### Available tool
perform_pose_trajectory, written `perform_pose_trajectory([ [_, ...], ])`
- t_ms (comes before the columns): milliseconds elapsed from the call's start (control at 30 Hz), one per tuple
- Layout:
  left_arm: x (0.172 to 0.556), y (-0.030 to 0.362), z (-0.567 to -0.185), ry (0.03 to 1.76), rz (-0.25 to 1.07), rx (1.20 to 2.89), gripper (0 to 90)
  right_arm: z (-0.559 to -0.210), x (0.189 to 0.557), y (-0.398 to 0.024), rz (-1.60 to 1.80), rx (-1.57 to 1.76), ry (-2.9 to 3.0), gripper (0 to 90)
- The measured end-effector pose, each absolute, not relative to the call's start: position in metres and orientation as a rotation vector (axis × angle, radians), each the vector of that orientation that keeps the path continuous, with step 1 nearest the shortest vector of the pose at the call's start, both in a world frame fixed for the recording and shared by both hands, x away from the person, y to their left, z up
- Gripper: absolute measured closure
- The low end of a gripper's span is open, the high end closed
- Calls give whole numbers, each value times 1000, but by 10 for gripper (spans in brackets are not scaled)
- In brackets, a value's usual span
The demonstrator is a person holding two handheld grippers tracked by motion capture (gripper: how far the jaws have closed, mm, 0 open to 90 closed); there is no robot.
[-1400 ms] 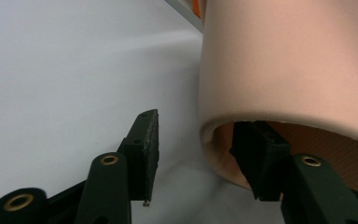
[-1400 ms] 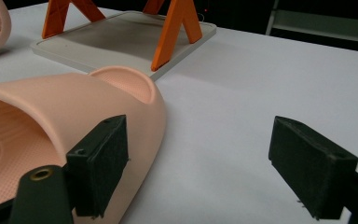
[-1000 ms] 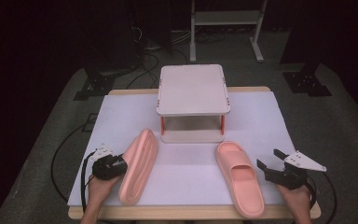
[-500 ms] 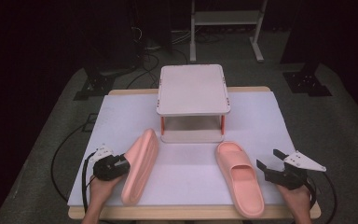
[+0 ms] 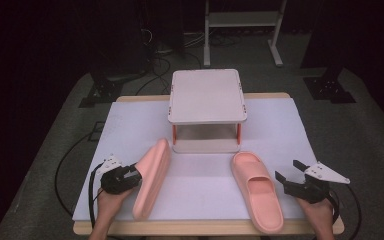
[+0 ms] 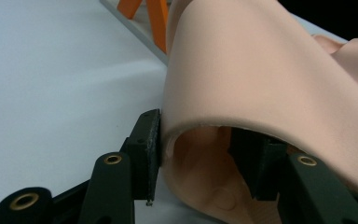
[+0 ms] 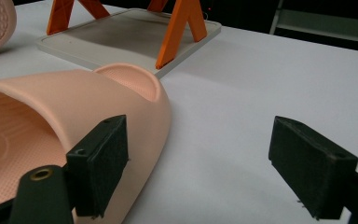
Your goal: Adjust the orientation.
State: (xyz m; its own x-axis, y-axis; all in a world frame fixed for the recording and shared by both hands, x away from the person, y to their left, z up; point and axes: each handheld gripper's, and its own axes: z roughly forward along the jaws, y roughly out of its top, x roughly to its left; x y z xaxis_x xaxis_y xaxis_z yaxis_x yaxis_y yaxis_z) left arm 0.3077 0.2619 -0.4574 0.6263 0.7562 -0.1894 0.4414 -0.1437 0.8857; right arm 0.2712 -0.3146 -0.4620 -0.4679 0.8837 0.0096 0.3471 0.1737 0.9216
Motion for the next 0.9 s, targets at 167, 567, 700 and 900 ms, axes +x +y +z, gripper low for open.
perform_pose_trajectory([
  [167, 307, 260, -456, 965, 376, 1777, 530, -462, 271, -314, 1277, 1156, 1910, 194],
  [567, 304, 261, -454, 942, 390, 1750, 558, -462, 271, -314, 1276, 1156, 1915, 194],
  [700, 303, 262, -453, 927, 393, 1743, 573, -462, 271, -314, 1275, 1155, 1917, 194],
  [900, 303, 261, -453, 921, 395, 1743, 588, -462, 271, -314, 1276, 1154, 1919, 194],
])
